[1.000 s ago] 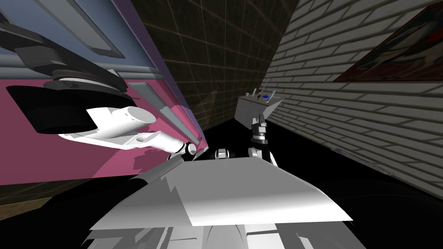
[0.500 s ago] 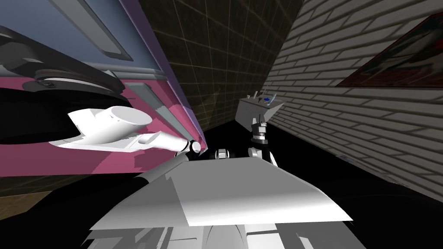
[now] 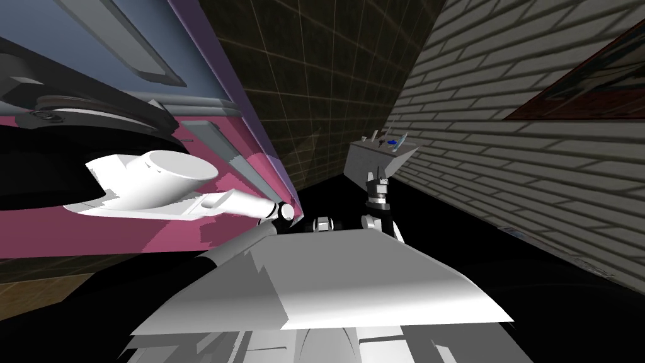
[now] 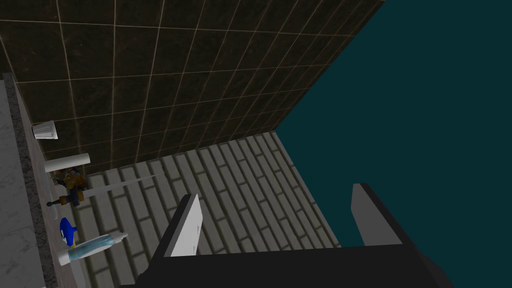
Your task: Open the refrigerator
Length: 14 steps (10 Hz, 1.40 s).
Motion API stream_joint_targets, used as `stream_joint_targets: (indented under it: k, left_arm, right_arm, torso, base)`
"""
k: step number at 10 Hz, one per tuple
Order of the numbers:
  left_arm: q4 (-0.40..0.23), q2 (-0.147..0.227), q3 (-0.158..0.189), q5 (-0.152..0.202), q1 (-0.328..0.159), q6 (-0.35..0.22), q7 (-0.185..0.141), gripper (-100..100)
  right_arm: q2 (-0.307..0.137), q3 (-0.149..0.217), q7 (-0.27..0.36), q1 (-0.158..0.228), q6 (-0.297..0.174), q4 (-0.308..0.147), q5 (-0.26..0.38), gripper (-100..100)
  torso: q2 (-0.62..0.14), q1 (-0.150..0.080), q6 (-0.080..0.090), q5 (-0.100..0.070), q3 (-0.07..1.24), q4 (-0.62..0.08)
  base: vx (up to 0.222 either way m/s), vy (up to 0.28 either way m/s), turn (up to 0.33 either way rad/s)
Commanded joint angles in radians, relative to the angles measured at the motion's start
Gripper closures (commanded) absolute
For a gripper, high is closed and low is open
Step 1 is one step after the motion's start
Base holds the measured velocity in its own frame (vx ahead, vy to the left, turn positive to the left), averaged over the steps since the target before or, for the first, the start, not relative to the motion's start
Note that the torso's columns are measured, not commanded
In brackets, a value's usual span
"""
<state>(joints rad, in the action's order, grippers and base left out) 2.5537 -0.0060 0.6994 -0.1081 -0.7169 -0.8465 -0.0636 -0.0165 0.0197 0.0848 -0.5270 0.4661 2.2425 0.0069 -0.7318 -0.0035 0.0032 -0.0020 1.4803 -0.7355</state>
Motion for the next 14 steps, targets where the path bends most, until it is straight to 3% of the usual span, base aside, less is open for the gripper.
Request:
stream_joint_targets:
  k: [1, 2, 4, 5, 6, 11, 12, 13, 14]
  left_arm:
    - [-0.006, 0.007, 0.001, -0.008, -0.022, -0.017, -0.001, -100]
    - [0.003, -0.003, -0.003, 0.003, 0.005, 0.0, 0.0, 100]
    - [0.015, -0.014, -0.007, 0.016, 0.037, 0.022, 0.002, 100]
    - [0.01, -0.01, -0.005, 0.012, 0.027, 0.015, 0.001, 100]
    - [-0.016, 0.034, -0.007, 0.013, 0.029, 0.018, 0.001, -100]
    - [-0.078, 0.156, -0.018, 0.011, 0.028, 0.021, 0.001, -100]
    - [-0.081, 0.169, -0.022, 0.011, 0.027, 0.02, 0.002, -100]
    - [-0.071, 0.145, -0.029, 0.003, 0.001, -0.003, 0.001, -100]
    - [-0.083, 0.165, -0.032, -0.001, -0.015, -0.016, 0.0, -100]
  right_arm:
    - [0.0, 0.0, 0.0, 0.0, 0.0, 0.0, 0.0, 0]
    - [0.0, 0.0, 0.0, 0.0, 0.0, 0.0, 0.0, 0]
    - [0.0, 0.0, 0.0, 0.0, 0.0, 0.0, 0.0, 0]
    - [0.0, 0.0, 0.0, 0.0, 0.0, 0.0, 0.0, 0]
    - [0.0, 0.0, 0.0, 0.0, 0.0, 0.0, 0.0, 0]
    - [0.0, 0.0, 0.0, 0.0, 0.0, 0.0, 0.0, 0]
    - [0.0, 0.0, 0.0, 0.0, 0.0, 0.0, 0.0, 0]
    - [0.0, 0.0, 0.0, 0.0, 0.0, 0.0, 0.0, 0]
    - [0.0, 0.0, 0.0, 0.0, 0.0, 0.0, 0.0, 0]
  torso:
    - [-0.004, 0.003, -0.002, 0.002, -0.003, -0.002]
    - [-0.008, 0.003, -0.003, 0.002, -0.005, -0.003]
    - [-0.006, -0.002, -0.002, 0.001, -0.005, -0.002]
    - [-0.005, 0.0, -0.003, 0.001, -0.004, -0.002]
    - [-0.004, 0.005, -0.003, 0.002, -0.003, -0.002]
    - [-0.005, 0.004, -0.003, 0.003, -0.004, -0.002]
    - [-0.005, 0.003, -0.003, 0.002, -0.004, -0.002]
    - [-0.006, 0.003, -0.003, 0.002, -0.004, -0.002]
    - [-0.006, 0.002, -0.003, 0.002, -0.004, -0.002]
  base:
    - [0.024, 0.035, 0.003]
    - [-0.024, -0.042, -0.032]
    - [-0.037, -0.081, -0.042]
    - [-0.016, -0.037, -0.007]
    - [-0.005, -0.012, 0.0]
    - [0.0, -0.001, 0.0]
    - [0.0, -0.008, -0.003]
    - [0.004, -0.023, -0.012]
    - [-0.003, -0.037, -0.016]
